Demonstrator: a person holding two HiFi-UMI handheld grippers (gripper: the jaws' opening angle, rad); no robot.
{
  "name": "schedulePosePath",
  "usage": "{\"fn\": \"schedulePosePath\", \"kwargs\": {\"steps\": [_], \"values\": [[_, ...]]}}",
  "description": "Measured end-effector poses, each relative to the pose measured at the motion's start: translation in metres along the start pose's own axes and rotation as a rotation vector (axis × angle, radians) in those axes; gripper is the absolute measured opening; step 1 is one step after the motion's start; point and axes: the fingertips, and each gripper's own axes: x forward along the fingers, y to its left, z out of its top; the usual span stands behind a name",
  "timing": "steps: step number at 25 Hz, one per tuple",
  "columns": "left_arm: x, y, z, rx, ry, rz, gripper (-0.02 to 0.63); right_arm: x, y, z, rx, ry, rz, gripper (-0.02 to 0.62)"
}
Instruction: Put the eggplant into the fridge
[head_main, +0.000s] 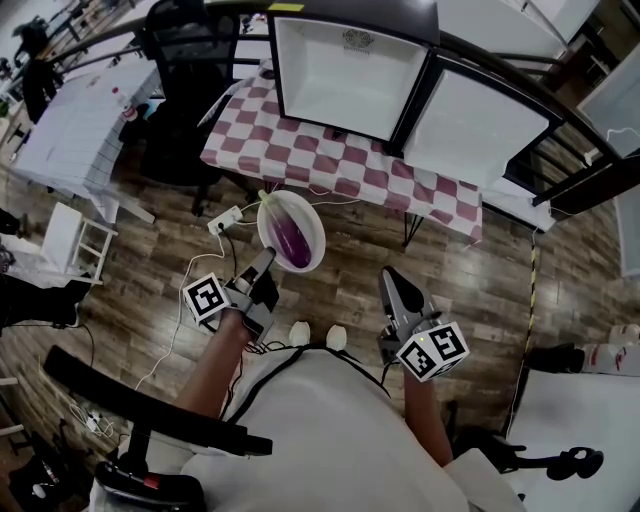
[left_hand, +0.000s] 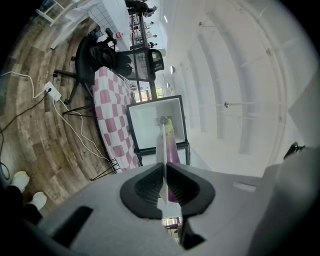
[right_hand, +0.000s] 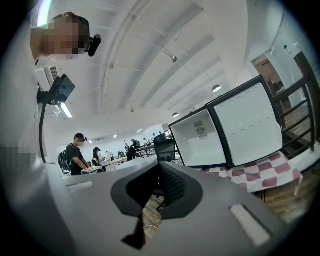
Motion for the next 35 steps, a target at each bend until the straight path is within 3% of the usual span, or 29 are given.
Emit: {"fn": "schedulePosePath", "kwargs": {"steps": [35], "values": [[-0.036, 0.019, 0.050, -0.017, 0.040, -0.032, 0.026, 0.030, 0.045, -0.028, -0.029, 0.010, -0.082, 0.008]]}}
